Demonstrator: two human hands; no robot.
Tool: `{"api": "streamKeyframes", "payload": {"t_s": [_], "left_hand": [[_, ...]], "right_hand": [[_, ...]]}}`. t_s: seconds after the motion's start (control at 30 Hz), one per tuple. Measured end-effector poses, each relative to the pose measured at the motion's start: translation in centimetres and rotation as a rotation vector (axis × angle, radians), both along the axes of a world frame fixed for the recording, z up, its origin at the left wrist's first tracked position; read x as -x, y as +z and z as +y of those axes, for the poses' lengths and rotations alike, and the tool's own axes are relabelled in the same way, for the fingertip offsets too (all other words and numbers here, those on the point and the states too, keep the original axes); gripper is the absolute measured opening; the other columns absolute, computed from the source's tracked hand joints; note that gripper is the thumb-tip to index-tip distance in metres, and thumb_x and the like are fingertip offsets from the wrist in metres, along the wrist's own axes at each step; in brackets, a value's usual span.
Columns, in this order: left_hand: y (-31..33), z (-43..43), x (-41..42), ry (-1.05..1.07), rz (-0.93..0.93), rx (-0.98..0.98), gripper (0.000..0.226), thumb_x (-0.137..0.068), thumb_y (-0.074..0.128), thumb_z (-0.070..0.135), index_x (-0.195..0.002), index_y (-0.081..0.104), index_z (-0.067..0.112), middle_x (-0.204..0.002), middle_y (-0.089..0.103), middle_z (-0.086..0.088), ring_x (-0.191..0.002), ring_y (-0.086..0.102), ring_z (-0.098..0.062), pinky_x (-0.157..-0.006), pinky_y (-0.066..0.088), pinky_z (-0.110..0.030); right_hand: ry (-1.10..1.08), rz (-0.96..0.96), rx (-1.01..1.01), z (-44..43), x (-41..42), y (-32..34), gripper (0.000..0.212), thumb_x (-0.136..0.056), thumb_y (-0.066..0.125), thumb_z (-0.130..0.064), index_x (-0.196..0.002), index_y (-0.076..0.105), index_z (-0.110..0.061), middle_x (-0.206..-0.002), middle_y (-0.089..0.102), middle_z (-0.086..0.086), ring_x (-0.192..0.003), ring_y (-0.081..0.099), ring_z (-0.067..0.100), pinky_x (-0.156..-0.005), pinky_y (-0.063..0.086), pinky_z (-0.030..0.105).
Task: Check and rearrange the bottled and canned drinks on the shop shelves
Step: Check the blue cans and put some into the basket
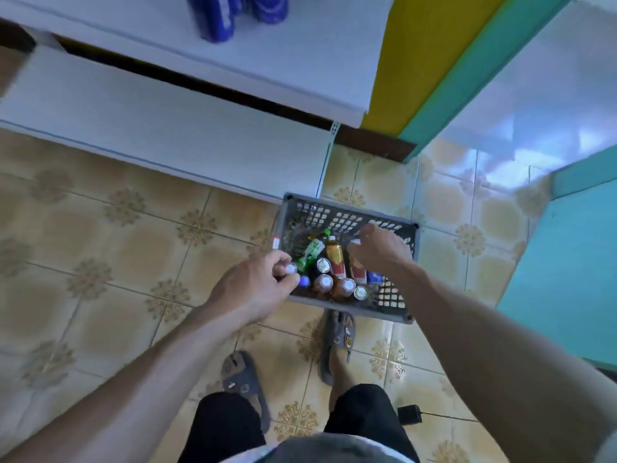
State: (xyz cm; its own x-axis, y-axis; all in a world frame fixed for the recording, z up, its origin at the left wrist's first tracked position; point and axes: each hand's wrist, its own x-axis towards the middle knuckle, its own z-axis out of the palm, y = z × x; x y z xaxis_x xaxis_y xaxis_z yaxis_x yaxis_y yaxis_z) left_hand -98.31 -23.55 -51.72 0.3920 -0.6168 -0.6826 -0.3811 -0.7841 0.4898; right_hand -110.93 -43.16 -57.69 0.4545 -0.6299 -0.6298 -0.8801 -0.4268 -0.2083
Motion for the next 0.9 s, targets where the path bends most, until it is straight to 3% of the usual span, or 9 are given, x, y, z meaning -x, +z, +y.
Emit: {"api": "streamKeyframes", "payload": {"t_s": [0.1, 0.23, 0.33, 0.43, 0.53, 0.7, 0.8, 0.9], "left_hand": [[6.5, 4.4, -3.4, 0.034, -0.054, 0.06, 0.043, -0.097, 0.051, 0.051, -0.136, 0.048, 0.033, -0.114, 0.057, 0.018, -0.106, 0.06, -0.013, -0.089, 0.051, -0.031], [12.6, 7.3, -6.9, 0.084, -0.113, 0.164, 0.045, -0.099, 0.051, 0.049, -0.139, 0.046, 0.031, -0.128, 0.059, 0.015, -0.101, 0.063, -0.011, -0.087, 0.053, -0.032], [15.3, 7.8, -9.4, 0.137, -0.122, 0.235, 0.047, -0.098, 0.051, 0.05, -0.14, 0.045, 0.031, -0.131, 0.058, 0.014, -0.108, 0.058, -0.009, -0.093, 0.049, -0.031], [16.6, 7.6, -11.6, 0.16, -0.111, 0.258, 0.046, -0.097, 0.053, 0.05, -0.139, 0.046, 0.031, -0.126, 0.057, 0.014, -0.11, 0.058, -0.009, -0.096, 0.05, -0.032], [17.1, 6.6, -14.4, 0.174, -0.126, 0.245, 0.045, -0.096, 0.055, 0.051, -0.137, 0.049, 0.031, -0.122, 0.058, 0.014, -0.107, 0.059, -0.009, -0.095, 0.051, -0.032], [17.7, 1.4, -20.8, 0.156, -0.196, 0.231, 0.045, -0.096, 0.054, 0.05, -0.137, 0.049, 0.031, -0.123, 0.058, 0.015, -0.107, 0.059, -0.01, -0.093, 0.05, -0.031], [17.8, -2.0, -24.7, 0.15, -0.208, 0.207, 0.045, -0.096, 0.054, 0.052, -0.137, 0.049, 0.031, -0.124, 0.058, 0.016, -0.109, 0.058, -0.01, -0.095, 0.048, -0.031], [17.8, -4.3, -27.9, 0.162, -0.207, 0.193, 0.044, -0.096, 0.053, 0.053, -0.135, 0.05, 0.033, -0.122, 0.058, 0.016, -0.107, 0.058, -0.01, -0.094, 0.049, -0.031]], "right_hand": [[-0.043, -0.063, 0.019, 3.5, -4.2, 7.4, 0.028, -0.092, 0.056, -0.022, -0.118, 0.059, -0.012, -0.097, 0.068, 0.007, -0.084, 0.063, 0.023, -0.067, 0.047, 0.031], [-0.05, -0.166, 0.024, 6.7, -9.2, 13.9, 0.05, -0.093, 0.056, -0.038, -0.141, 0.049, -0.024, -0.123, 0.066, 0.004, -0.11, 0.062, 0.026, -0.093, 0.051, 0.038], [-0.027, -0.215, 0.052, 7.0, -12.7, 16.7, 0.053, -0.093, 0.056, -0.042, -0.143, 0.047, -0.025, -0.127, 0.065, 0.004, -0.107, 0.059, 0.027, -0.086, 0.047, 0.035], [-0.071, -0.256, 0.059, 5.9, -15.8, 18.3, 0.054, -0.093, 0.057, -0.044, -0.142, 0.048, -0.023, -0.126, 0.066, 0.006, -0.115, 0.061, 0.028, -0.092, 0.049, 0.036], [-0.098, -0.296, 0.075, 4.0, -19.0, 19.0, 0.05, -0.093, 0.057, -0.046, -0.138, 0.049, -0.025, -0.121, 0.069, 0.004, -0.111, 0.065, 0.024, -0.078, 0.048, 0.032], [-0.179, -0.422, 0.046, -1.3, -26.4, 18.5, 0.061, -0.09, 0.063, -0.047, -0.143, 0.046, -0.021, -0.128, 0.066, 0.004, -0.116, 0.062, 0.027, -0.098, 0.05, 0.04], [-0.174, -0.465, 0.03, -3.1, -31.3, 17.6, 0.068, -0.085, 0.07, -0.049, -0.141, 0.045, -0.019, -0.134, 0.059, 0.005, -0.12, 0.059, 0.029, -0.091, 0.047, 0.036], [-0.177, -0.477, 0.042, -3.7, -35.6, 16.7, 0.065, -0.078, 0.074, -0.053, -0.126, 0.049, -0.018, -0.125, 0.061, 0.006, -0.11, 0.061, 0.032, -0.086, 0.048, 0.039]]}}
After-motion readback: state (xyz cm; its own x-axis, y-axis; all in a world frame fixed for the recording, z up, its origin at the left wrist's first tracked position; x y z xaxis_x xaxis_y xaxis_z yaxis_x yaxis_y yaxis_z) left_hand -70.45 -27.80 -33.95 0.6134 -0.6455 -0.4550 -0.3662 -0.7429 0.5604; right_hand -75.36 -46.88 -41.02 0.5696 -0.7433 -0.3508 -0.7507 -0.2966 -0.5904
